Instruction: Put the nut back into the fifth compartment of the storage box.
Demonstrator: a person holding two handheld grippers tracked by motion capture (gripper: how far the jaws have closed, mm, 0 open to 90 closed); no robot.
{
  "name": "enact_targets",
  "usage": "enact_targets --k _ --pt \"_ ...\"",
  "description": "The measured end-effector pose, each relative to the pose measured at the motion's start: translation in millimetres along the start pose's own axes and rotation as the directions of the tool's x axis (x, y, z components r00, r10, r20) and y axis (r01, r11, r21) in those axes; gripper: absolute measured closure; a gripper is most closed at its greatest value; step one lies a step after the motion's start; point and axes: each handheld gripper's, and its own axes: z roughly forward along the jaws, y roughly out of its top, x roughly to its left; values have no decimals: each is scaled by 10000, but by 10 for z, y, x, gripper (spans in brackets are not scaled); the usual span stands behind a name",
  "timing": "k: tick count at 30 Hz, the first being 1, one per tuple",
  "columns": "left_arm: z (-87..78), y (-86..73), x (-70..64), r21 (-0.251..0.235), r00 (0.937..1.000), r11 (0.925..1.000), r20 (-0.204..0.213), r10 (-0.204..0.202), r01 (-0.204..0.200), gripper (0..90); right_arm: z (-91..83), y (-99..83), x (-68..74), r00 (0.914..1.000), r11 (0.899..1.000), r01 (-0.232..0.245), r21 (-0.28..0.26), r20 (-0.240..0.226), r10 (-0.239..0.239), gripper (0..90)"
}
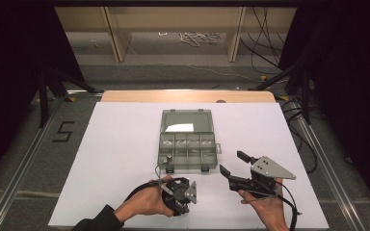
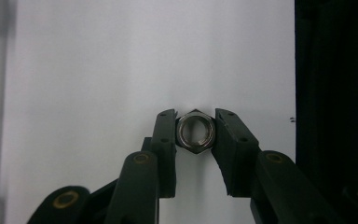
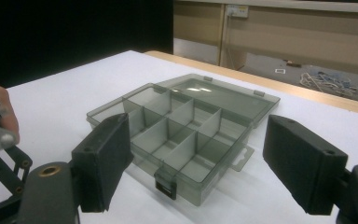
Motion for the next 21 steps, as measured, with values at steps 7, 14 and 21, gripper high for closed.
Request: enact_targets --k 7,14,21 --pt "-124 -37 50 -263 9993 9994 -279 -252 244 699 -4 0 11 9999 9998 -156 121 -55 157 240" --pt "-248 -74 120 -339 9980 9992 -583 -242 223 699 12 -4 -2 10000 9999 -19 -131 -49 19 240" --pt "-413 -158 223 -584 9932 9962 -933 -699 647 699 -6 0 12 9999 9998 -164 106 -35 165 239"
